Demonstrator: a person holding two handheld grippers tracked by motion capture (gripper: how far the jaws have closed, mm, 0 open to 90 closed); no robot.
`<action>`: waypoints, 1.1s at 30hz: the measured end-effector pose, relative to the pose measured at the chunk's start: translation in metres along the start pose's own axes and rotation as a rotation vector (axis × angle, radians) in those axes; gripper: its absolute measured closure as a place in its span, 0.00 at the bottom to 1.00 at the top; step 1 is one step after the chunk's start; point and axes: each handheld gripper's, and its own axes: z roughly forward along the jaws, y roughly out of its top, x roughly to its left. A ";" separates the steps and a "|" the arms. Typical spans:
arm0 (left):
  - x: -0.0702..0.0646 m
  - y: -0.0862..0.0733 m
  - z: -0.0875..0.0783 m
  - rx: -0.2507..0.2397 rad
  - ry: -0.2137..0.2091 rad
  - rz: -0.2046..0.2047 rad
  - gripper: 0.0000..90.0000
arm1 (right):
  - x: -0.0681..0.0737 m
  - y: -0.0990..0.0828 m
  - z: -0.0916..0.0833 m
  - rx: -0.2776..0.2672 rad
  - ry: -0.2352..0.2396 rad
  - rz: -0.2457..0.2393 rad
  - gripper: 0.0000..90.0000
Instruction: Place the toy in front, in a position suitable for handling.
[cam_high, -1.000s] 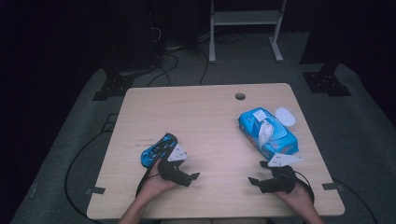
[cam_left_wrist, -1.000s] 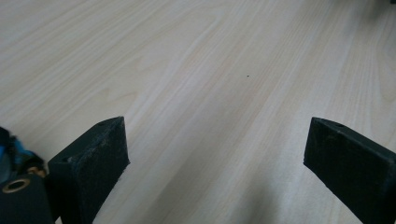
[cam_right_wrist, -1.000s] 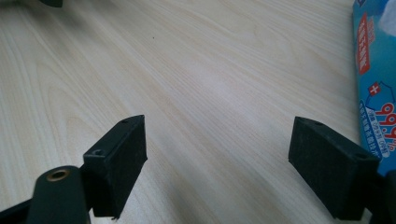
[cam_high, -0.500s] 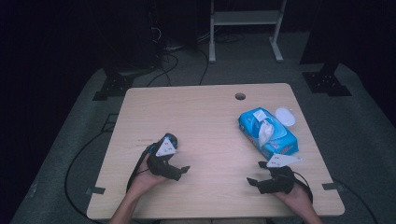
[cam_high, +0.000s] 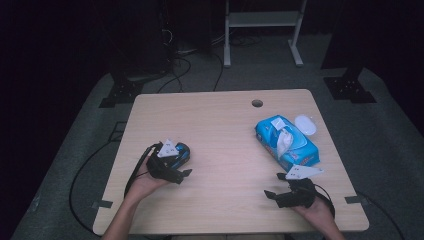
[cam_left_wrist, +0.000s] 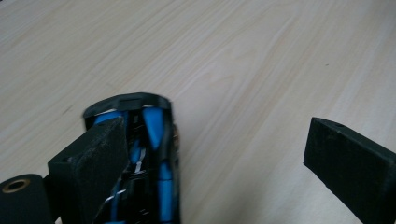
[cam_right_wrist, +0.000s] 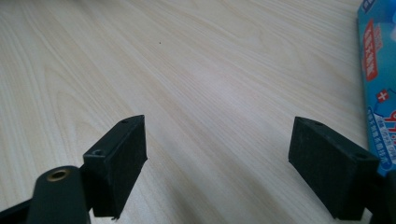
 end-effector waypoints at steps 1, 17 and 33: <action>0.004 -0.001 -0.002 0.003 0.006 0.005 0.07 | 0.001 0.000 0.000 0.002 0.003 -0.003 0.20; 0.041 -0.008 0.002 0.118 0.021 -0.030 0.07 | 0.007 0.001 0.006 0.033 0.023 -0.031 0.20; 0.051 -0.016 0.028 0.240 -0.015 -0.057 0.13 | 0.008 0.000 0.008 0.048 0.030 -0.038 0.20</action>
